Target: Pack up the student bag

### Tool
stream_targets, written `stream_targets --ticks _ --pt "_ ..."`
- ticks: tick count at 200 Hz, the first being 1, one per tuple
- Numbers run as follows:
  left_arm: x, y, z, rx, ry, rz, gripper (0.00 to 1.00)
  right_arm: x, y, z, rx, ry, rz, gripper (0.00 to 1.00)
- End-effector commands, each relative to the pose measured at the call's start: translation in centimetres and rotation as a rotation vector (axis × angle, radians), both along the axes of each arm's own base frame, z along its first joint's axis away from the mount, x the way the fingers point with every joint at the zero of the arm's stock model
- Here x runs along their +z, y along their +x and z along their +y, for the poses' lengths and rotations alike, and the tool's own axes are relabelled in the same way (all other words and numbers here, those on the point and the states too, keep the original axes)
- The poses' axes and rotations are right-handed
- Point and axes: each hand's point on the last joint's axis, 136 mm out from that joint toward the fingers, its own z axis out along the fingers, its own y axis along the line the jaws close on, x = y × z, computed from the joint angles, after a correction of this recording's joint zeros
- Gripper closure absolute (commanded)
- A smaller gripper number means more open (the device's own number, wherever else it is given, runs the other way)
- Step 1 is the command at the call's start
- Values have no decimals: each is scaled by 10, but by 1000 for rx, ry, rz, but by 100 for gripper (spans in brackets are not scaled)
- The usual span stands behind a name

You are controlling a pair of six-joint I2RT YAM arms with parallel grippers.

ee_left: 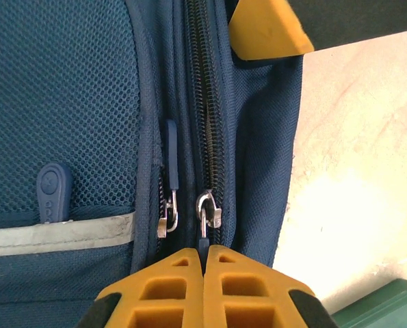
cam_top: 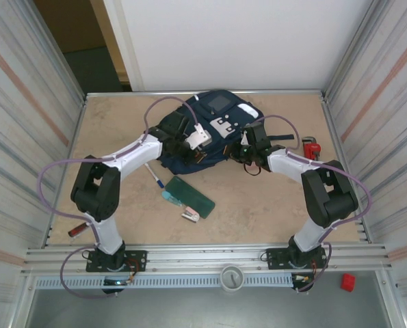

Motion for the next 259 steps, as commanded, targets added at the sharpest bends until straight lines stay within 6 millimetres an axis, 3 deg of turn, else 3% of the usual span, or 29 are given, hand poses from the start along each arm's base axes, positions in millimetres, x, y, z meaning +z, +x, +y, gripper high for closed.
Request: stream_targets --ticks 1,21,96,147,176,190,205,242,259 --pt "0 -5 -24 11 -83 85 98 7 8 13 3 58 -44 100" --pt "-10 -3 -22 43 -63 123 95 7 8 14 6 62 -42 100" --pt "-15 1 -5 150 -165 264 71 6 9 8 -5 53 -38 100" --pt "-40 -1 6 186 -67 281 65 7 10 9 -4 54 -39 100" --pt "-46 -17 9 155 -35 293 67 7 10 6 -10 46 -41 100" --pt "-43 -25 10 143 -42 298 66 3 9 5 -13 42 -35 100" --pt "-35 -20 15 194 -59 254 63 -1 6 5 -12 44 -27 100" --pt "9 11 39 413 -170 78 54 2 1 3 -7 49 -40 74" --pt "19 28 63 574 -178 24 47 2 1 1 -18 38 -43 71"
